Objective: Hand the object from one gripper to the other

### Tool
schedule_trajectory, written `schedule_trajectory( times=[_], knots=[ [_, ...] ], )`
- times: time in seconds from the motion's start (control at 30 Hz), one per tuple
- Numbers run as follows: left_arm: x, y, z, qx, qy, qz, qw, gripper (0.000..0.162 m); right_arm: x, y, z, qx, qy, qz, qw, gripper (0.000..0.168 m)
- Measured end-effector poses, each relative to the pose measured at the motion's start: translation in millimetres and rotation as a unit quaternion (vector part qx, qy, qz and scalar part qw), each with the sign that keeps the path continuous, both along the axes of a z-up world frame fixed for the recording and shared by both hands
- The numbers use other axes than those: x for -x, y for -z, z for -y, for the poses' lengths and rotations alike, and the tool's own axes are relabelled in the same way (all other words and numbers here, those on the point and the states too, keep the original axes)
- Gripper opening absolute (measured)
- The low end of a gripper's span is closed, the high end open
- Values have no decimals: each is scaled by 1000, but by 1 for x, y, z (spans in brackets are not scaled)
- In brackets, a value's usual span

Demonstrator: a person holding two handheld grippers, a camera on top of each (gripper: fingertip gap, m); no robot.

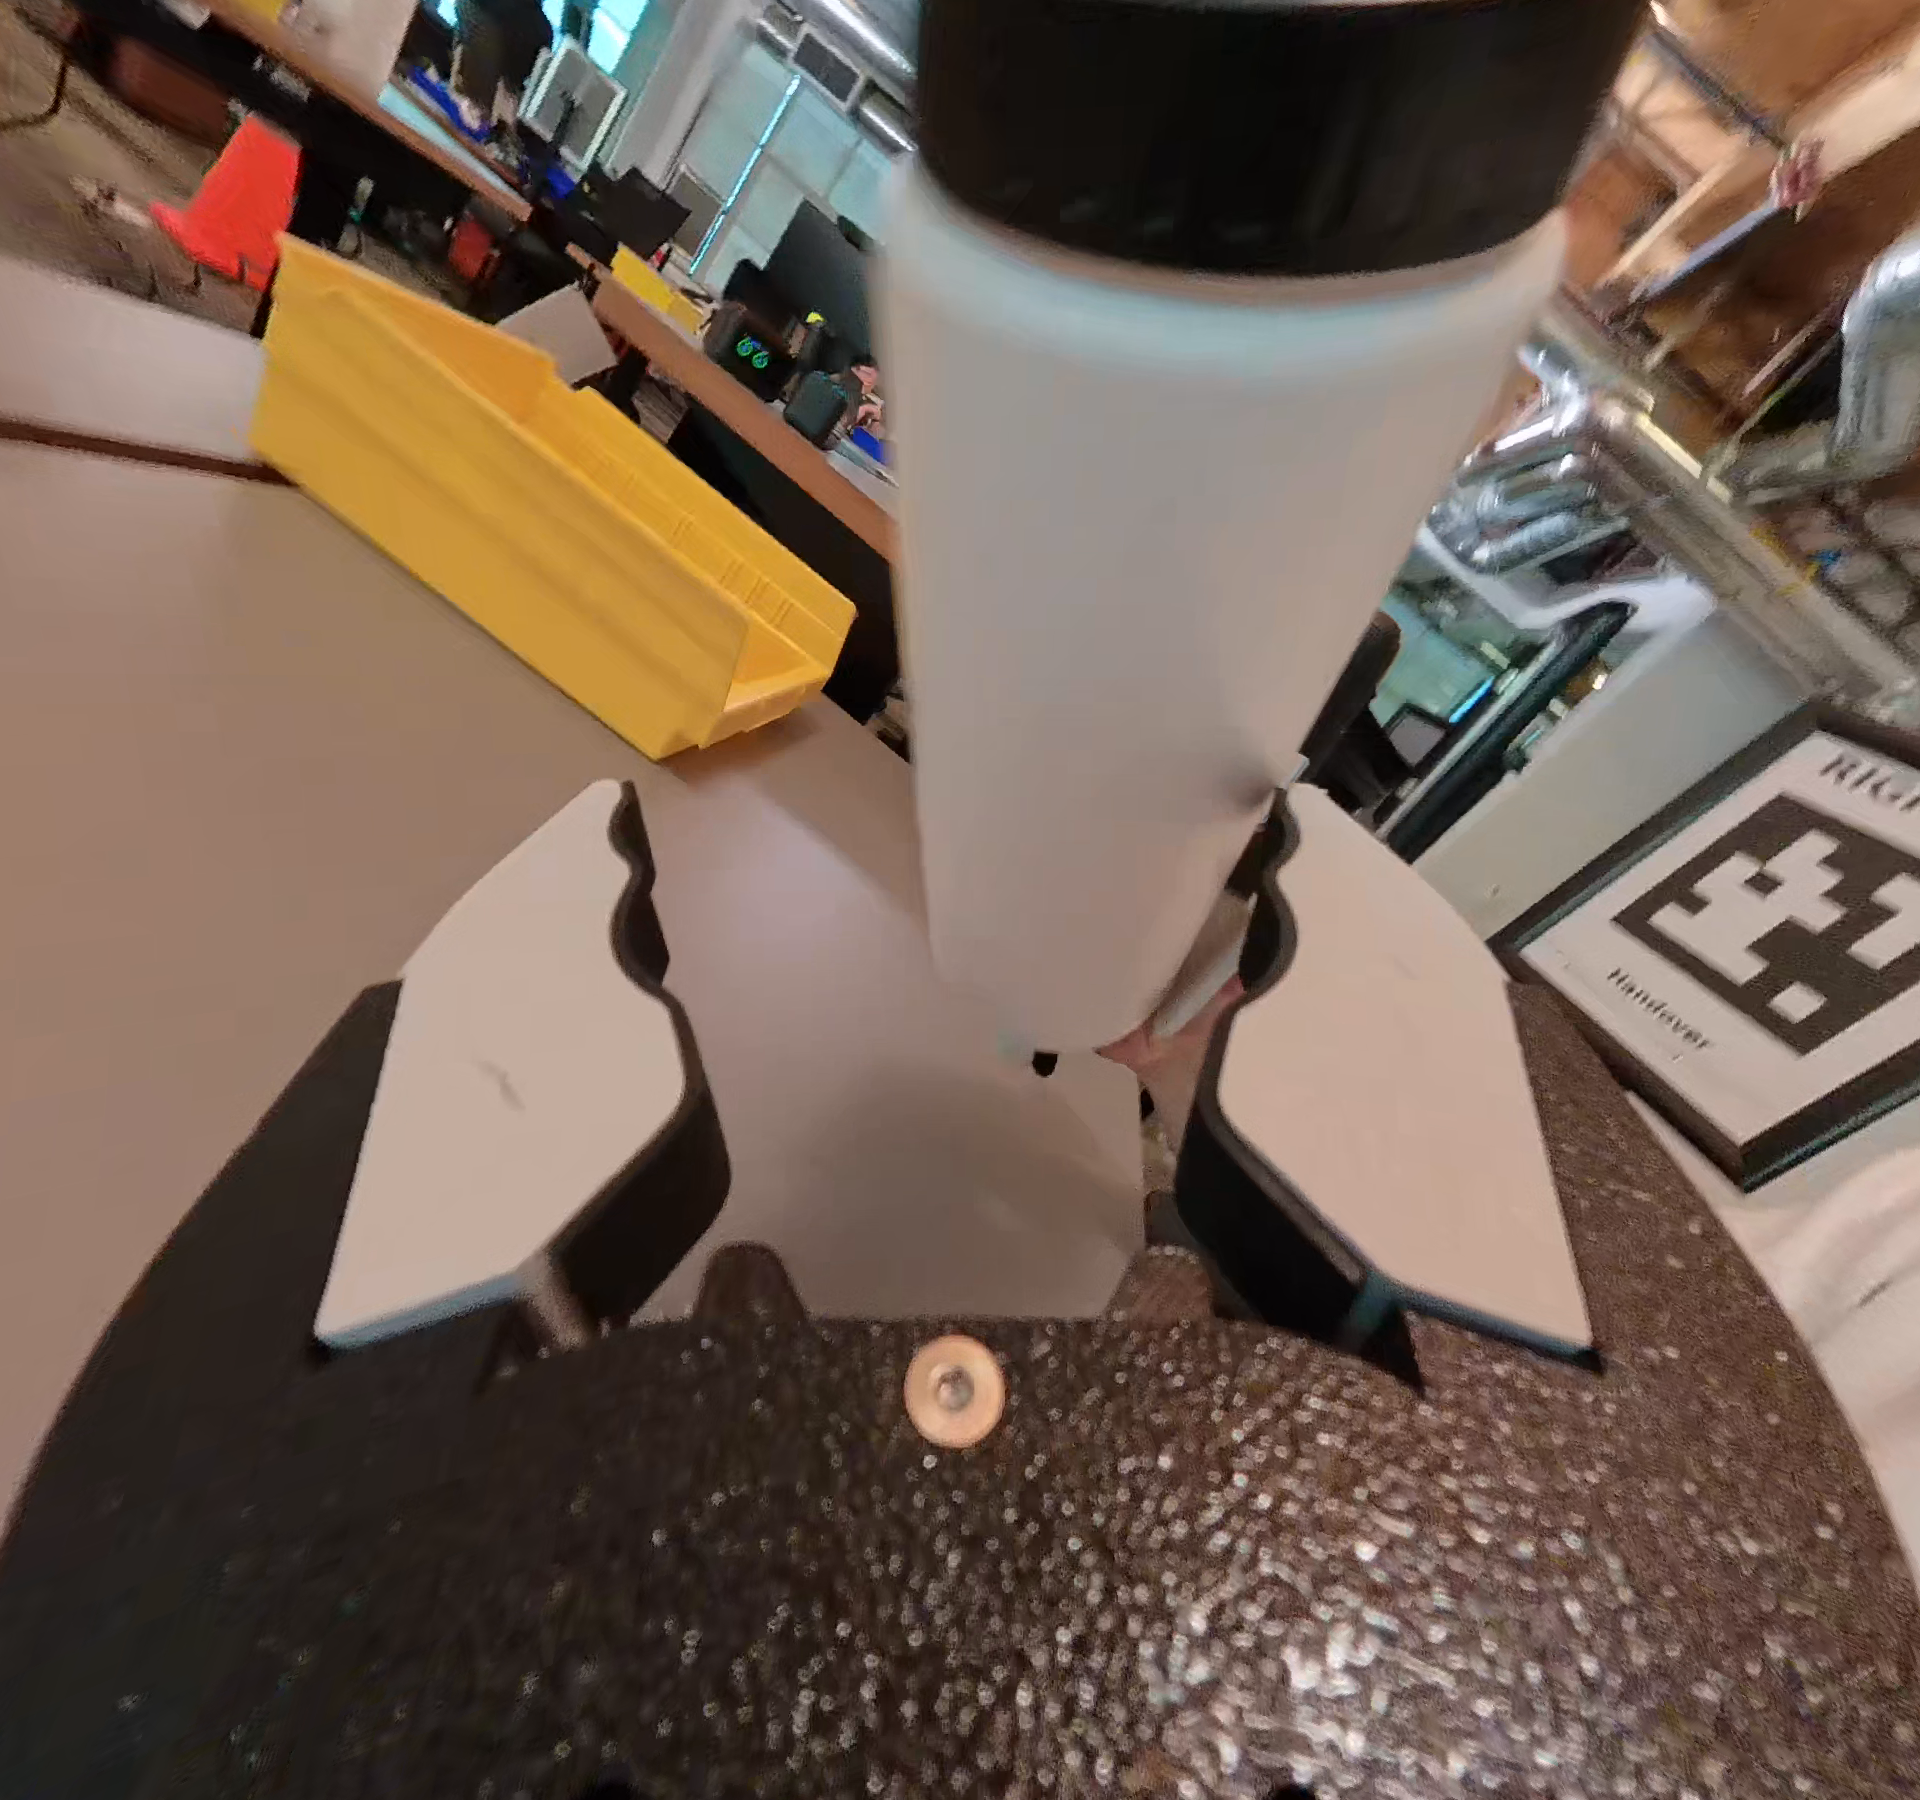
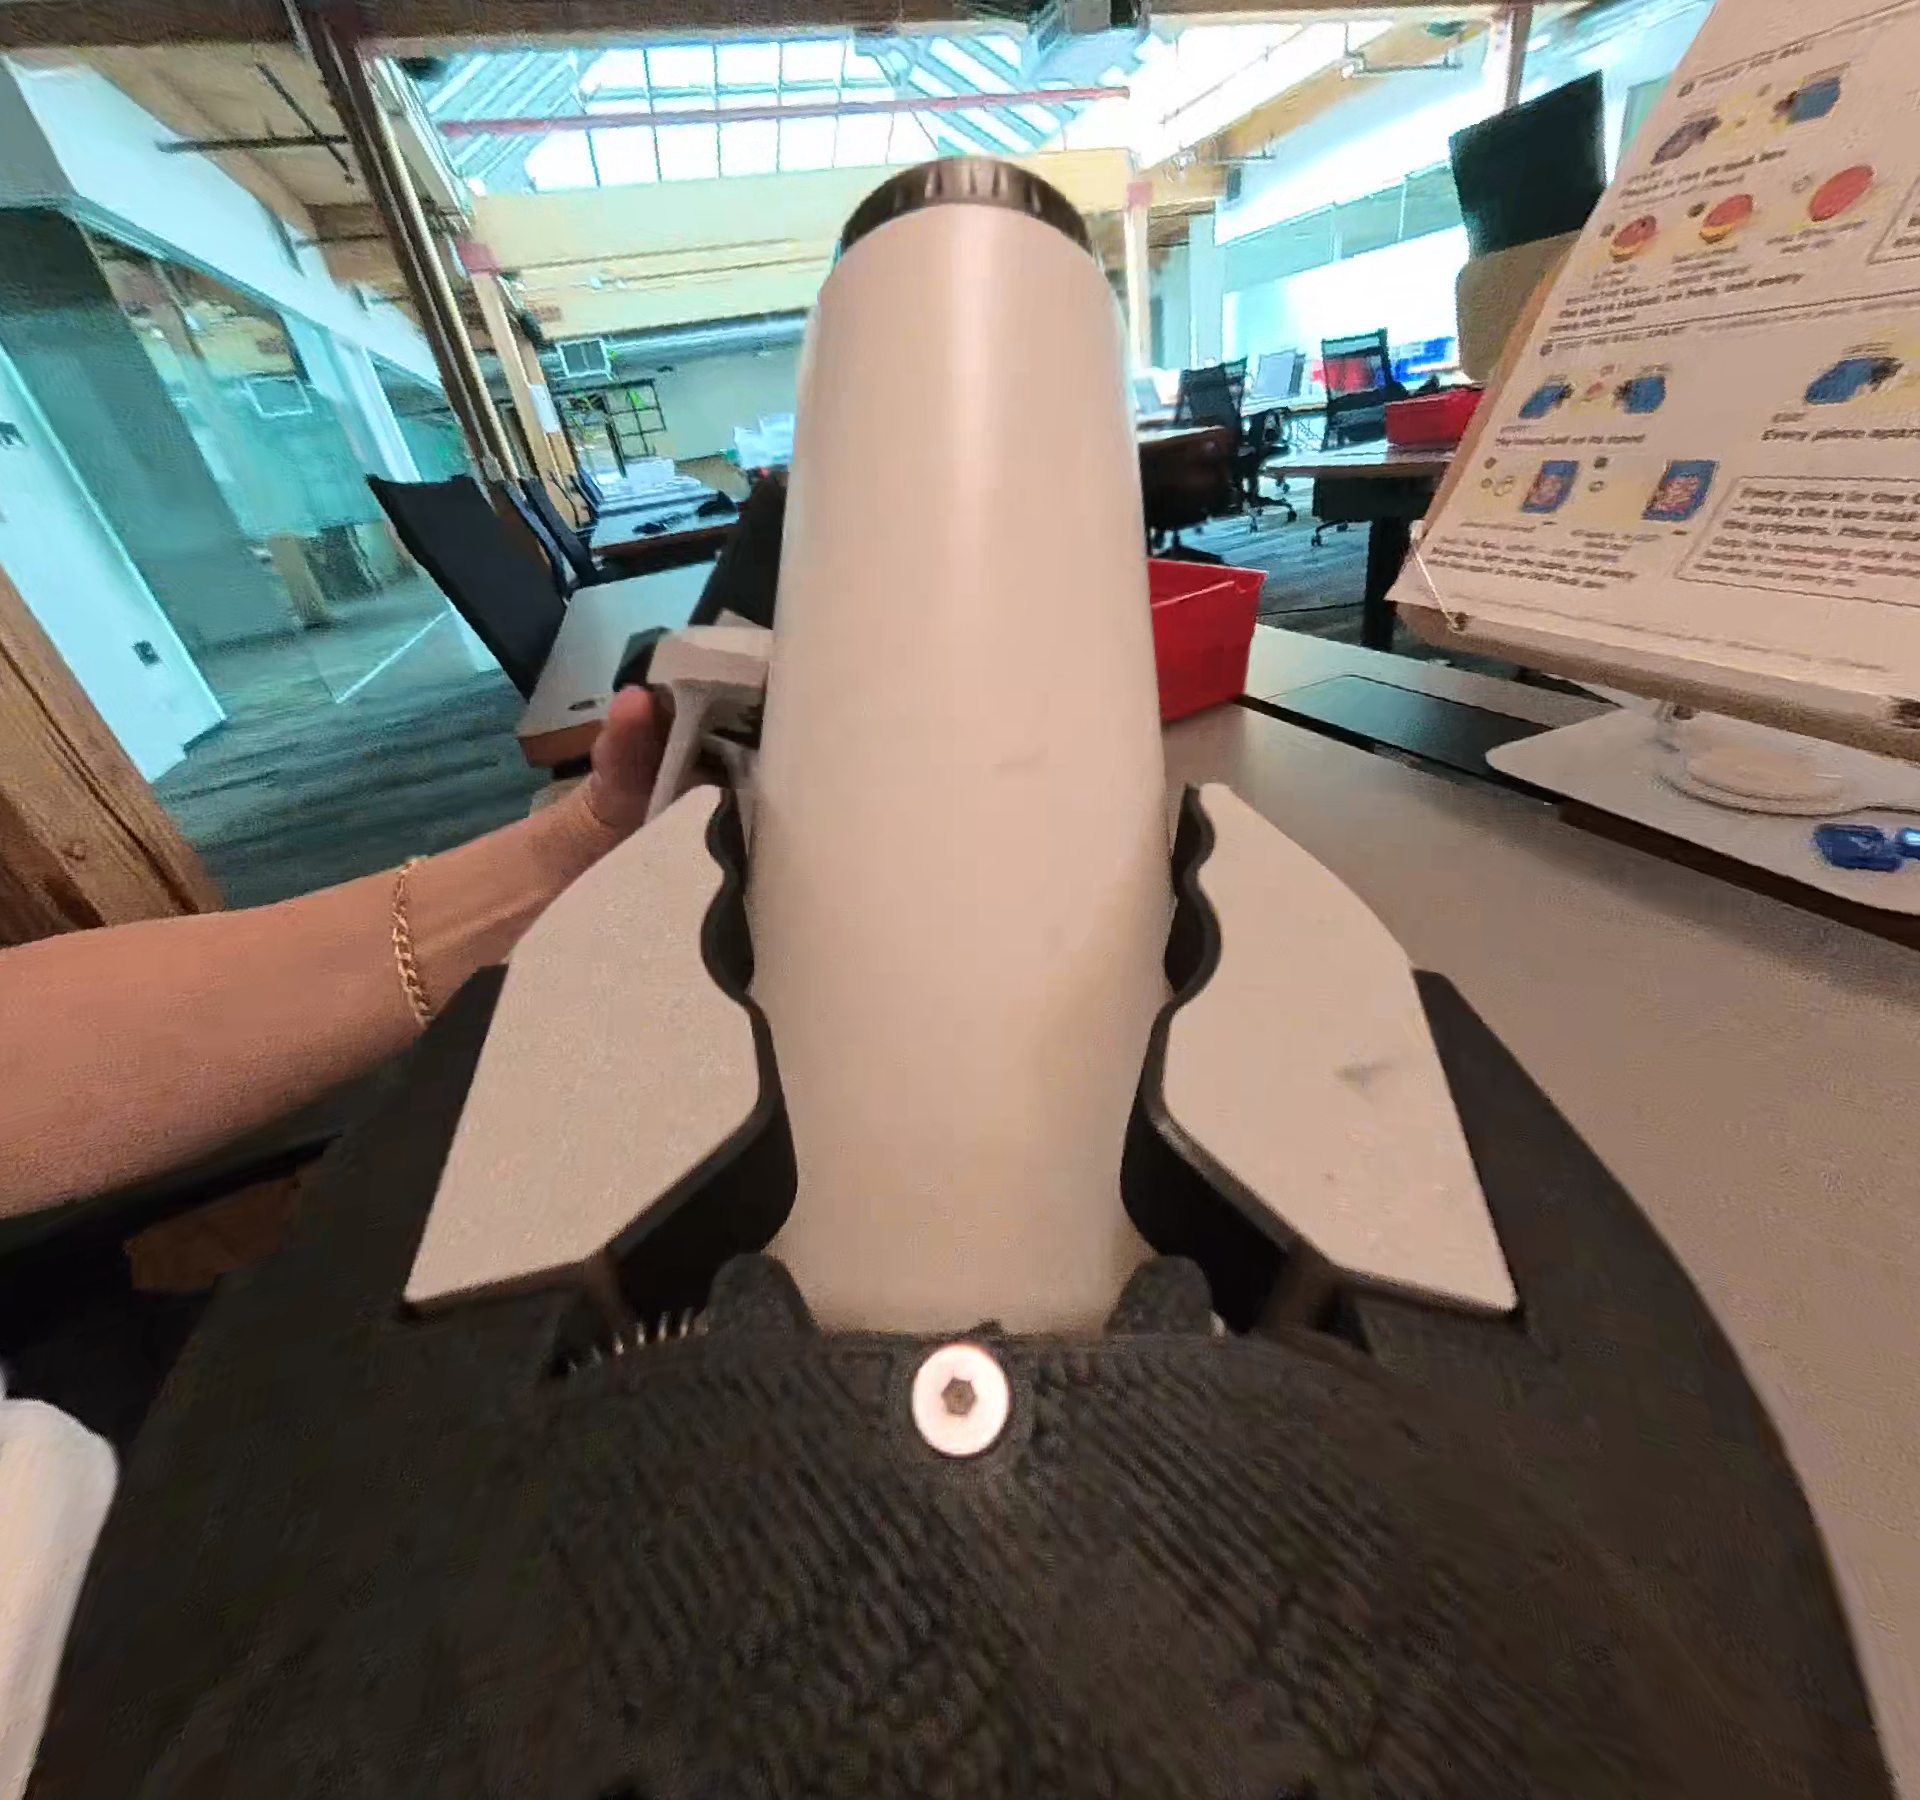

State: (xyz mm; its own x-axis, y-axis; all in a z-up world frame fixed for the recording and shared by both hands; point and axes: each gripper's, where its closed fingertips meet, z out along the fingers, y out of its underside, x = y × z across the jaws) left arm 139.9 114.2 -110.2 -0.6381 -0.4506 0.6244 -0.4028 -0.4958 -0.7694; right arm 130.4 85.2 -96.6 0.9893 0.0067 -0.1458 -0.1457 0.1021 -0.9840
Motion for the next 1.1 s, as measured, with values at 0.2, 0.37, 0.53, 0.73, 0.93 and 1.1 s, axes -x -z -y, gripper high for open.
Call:
schedule_trajectory(
  times=[0.2,0.37,0.53,0.73,0.93,1.1],
  knots=[
    [-2,-22,13,-50,-17,77,996,102,18,17,-21,35,4,48,998,80],
    [0,-28,18,-42,-9,87,995,100,16,12,-16,38,9,67,997,80],
    [-10,-30,9,-111,-60,58,990,99,3,18,-6,80,84,154,981,88],
    [-19,-37,2,-142,-149,-35,978,100,-9,20,-13,72,173,233,954,105],
    [-21,-43,-1,-180,-204,-62,960,100,-15,29,-17,133,255,387,876,91],
    [-10,-63,13,-189,-167,21,967,90,-7,16,-8,80,219,314,920,86]
  ],
)
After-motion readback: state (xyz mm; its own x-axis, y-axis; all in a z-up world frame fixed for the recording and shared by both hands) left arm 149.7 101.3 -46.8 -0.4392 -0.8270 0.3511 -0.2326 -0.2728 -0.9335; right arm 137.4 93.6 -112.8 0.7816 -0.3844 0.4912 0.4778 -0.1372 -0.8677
